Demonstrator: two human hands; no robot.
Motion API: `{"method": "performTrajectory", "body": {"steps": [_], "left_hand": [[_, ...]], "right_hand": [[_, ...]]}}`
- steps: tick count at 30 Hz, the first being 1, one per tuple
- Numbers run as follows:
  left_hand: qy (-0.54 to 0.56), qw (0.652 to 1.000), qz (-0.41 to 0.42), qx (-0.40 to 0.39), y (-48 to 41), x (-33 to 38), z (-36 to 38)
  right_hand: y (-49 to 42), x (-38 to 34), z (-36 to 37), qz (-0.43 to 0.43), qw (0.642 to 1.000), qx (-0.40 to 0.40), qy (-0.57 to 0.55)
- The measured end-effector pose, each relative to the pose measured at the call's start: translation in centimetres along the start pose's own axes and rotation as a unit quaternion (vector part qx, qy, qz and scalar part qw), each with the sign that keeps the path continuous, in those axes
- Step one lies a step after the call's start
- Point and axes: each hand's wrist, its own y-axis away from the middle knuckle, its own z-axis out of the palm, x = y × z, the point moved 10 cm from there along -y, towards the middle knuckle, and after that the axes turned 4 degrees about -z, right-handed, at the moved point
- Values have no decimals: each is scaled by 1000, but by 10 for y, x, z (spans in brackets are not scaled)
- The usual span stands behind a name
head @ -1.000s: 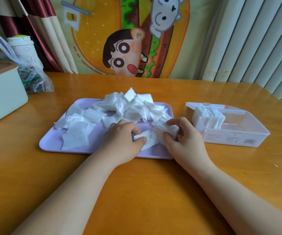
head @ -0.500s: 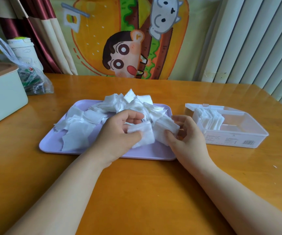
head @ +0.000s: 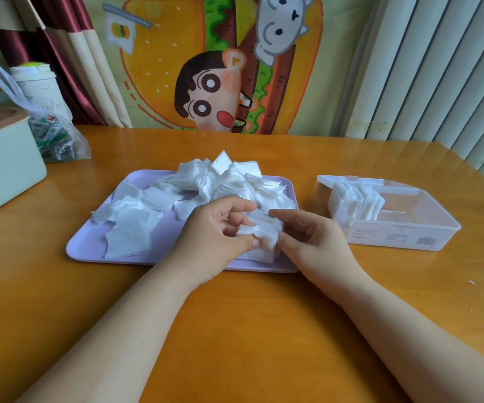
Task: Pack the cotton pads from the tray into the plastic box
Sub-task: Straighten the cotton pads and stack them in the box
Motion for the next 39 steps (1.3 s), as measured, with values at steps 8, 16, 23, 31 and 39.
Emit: {"method": "performTrajectory", "body": {"steps": [8, 16, 23, 31, 39], "left_hand": [[-6, 1000, 4, 5, -1, 0, 2], [-89, 995, 10, 43, -5, -5, -6], [-108, 994, -5, -3, -6, -9, 3], [-100, 995, 4, -16, -2, -5, 8], [-165, 984, 39, 49, -11, 4, 8]], "right_hand": [[-1, -2, 1, -22, 1000, -12, -19], [0, -15, 9, -71, 996, -29, 43], [4, -19, 15, -110, 985, -33, 127], [5, -20, 25, -170, 963, -42, 205], [2, -13, -15, -91, 979, 120, 140]]}}
